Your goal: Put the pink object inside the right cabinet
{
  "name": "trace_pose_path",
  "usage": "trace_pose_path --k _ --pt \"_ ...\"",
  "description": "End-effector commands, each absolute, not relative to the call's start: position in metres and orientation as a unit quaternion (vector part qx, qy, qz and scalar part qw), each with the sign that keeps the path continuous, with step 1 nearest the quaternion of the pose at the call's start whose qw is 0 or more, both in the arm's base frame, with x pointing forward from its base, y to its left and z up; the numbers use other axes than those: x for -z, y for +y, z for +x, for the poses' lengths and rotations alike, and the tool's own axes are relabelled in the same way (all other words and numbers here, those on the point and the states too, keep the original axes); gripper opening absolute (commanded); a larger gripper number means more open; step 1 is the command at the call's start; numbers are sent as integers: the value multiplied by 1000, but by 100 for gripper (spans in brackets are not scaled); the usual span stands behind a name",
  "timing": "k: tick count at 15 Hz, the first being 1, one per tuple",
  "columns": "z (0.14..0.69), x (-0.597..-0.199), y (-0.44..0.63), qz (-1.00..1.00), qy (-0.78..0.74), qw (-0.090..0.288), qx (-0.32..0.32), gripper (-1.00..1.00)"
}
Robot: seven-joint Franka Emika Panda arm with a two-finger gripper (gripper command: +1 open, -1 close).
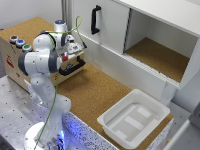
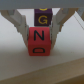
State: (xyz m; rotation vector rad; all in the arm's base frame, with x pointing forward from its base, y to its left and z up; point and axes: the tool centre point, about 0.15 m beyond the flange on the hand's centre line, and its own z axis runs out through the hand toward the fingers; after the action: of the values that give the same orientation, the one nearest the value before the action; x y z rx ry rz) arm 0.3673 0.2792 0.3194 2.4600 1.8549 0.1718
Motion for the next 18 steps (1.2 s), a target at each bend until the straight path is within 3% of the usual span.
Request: trace_pose_path --k 1,8,11,18 --pt "367 -377 276 801 593 24 -81 -100" --pt "388 -457 261 837 534 68 -101 -100" --pt "400 -459 229 867 482 91 -90 -100" --pt "404 -450 119 922 369 69 -89 -100"
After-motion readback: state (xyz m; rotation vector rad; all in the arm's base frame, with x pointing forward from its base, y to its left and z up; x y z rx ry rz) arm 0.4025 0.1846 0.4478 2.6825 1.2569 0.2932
